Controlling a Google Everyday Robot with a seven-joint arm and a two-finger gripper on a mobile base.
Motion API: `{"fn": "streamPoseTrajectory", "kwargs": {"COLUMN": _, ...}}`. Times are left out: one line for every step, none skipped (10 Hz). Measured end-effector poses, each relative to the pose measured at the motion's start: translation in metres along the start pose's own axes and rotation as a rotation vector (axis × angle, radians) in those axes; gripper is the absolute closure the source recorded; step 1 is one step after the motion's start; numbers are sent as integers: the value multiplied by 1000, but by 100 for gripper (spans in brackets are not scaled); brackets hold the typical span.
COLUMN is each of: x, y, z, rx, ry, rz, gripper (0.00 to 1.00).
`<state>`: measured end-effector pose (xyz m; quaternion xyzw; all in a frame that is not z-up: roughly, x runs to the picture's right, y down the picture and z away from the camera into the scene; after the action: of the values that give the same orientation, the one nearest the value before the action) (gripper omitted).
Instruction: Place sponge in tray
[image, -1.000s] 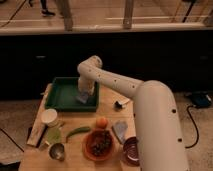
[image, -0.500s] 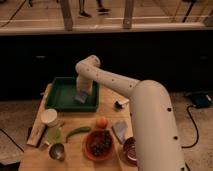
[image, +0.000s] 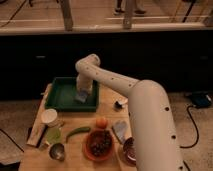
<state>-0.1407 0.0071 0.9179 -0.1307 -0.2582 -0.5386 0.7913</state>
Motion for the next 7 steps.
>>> {"fn": "streamPoseTrajectory", "kwargs": {"x": 0, "y": -1, "z": 2, "rx": 0, "ry": -4, "rz": -3, "gripper": 82}}
{"fn": "streamPoseTrajectory", "kwargs": {"x": -1, "y": -5, "z": 3, "rx": 2, "ry": -10, "rz": -14, "gripper": 89}}
{"fn": "streamPoseTrajectory", "kwargs": {"x": -2, "y": -6, "z": 4, "rx": 3, "ry": -15, "rz": -21, "gripper": 89}}
{"fn": "streamPoseTrajectory", "kwargs": {"x": -1, "y": -6, "z": 4, "rx": 1, "ry": -16, "rz": -23, "gripper": 89}}
{"fn": "streamPoseTrajectory", "kwargs": {"x": 0, "y": -4, "z": 3, "rx": 2, "ry": -18, "rz": -22, "gripper": 87}}
{"fn": "streamPoseTrajectory", "kwargs": {"x": 0, "y": -4, "z": 2, "rx": 1, "ry": -22, "rz": -25, "gripper": 78}}
{"fn": "streamPoseTrajectory", "kwargs": {"x": 1, "y": -4, "z": 1, "rx": 2, "ry": -25, "rz": -27, "gripper": 71}}
